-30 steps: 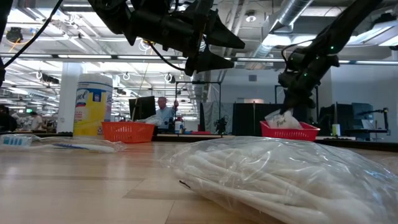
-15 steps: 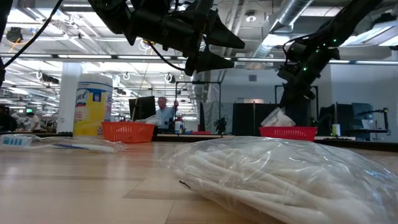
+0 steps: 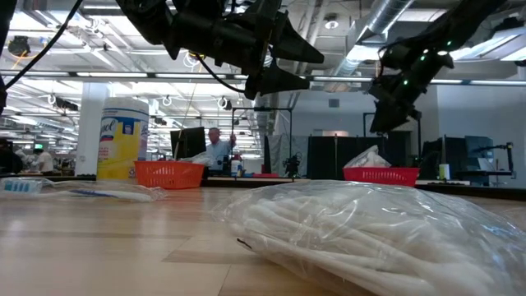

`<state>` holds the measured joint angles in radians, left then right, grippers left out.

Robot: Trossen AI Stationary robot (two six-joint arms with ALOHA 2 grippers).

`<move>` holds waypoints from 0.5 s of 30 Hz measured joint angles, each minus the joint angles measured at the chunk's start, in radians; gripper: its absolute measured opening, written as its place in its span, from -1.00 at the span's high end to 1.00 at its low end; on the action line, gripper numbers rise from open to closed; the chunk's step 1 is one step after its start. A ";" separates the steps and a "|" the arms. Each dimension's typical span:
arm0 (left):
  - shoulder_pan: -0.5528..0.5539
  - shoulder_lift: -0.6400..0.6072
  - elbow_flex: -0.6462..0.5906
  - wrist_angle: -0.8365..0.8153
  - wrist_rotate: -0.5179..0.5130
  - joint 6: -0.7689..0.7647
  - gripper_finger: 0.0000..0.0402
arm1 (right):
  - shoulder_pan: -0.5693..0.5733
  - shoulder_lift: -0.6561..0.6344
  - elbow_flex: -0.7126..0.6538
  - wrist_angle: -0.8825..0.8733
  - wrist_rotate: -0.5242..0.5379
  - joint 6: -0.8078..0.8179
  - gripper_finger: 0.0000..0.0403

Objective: Pick & Place Travel size toiletries
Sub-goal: Put the top cotton pack into the top red bin

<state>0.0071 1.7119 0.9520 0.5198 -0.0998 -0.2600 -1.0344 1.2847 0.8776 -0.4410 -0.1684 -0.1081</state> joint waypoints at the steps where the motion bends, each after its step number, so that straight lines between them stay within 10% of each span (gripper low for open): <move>1: 0.000 0.000 0.000 0.000 0.000 0.000 -0.49 | 0.000 -0.019 0.000 0.001 0.019 0.000 0.27; 15: -0.001 0.000 0.000 0.006 0.000 0.001 -0.49 | 0.139 0.015 0.000 -0.053 0.032 0.025 0.94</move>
<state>0.0058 1.7119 0.9520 0.5262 -0.1000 -0.2592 -0.8952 1.2992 0.8776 -0.4936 -0.1366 -0.0829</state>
